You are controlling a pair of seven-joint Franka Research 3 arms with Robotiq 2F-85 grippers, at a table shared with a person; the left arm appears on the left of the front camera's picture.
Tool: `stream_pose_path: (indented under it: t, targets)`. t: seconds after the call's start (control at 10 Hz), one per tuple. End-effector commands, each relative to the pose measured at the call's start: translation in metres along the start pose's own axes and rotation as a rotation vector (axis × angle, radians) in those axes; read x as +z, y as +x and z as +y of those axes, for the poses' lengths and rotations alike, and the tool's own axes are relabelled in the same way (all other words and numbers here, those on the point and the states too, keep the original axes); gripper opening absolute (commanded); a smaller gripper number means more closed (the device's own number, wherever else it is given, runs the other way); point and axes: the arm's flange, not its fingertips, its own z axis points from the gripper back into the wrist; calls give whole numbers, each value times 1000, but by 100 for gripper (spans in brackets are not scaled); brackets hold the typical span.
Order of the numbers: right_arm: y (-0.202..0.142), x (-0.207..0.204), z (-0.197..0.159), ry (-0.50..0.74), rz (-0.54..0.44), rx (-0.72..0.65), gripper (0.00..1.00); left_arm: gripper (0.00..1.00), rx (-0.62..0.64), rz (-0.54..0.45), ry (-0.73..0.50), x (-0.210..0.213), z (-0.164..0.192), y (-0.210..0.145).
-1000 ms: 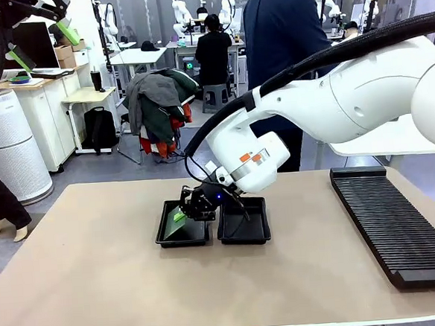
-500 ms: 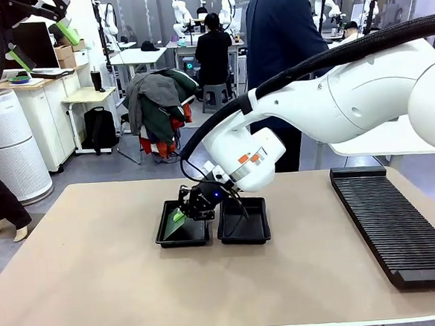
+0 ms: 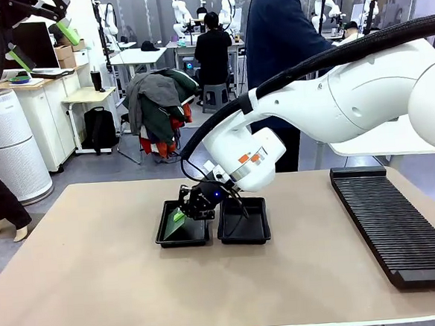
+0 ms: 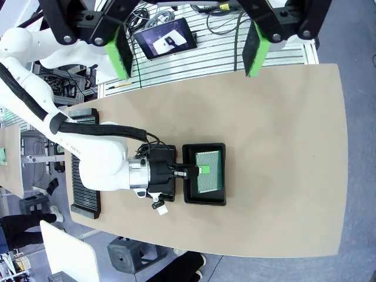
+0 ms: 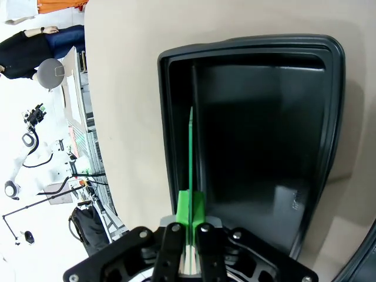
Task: Inspect and transfer BCBs to ESD trays.
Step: Pick up the Blank PCB from the PCB Rack and place it in the left ESD tray.
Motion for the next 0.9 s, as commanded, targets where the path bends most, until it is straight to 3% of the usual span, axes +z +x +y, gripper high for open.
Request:
stream_pose_path:
  t: [0.0, 0.4, 0.8]
  targets:
    - [0, 0, 0, 0, 0, 0, 3, 100, -7, 3, 1, -2, 1, -1]
    - [-1, 4, 5, -46, -26, -35, 7, 100, -7, 3, 1, -2, 1, -1]
    - [-3, 4, 10, -77, -26, -51, 23, 100, -7, 3, 1, -2, 1, -1]
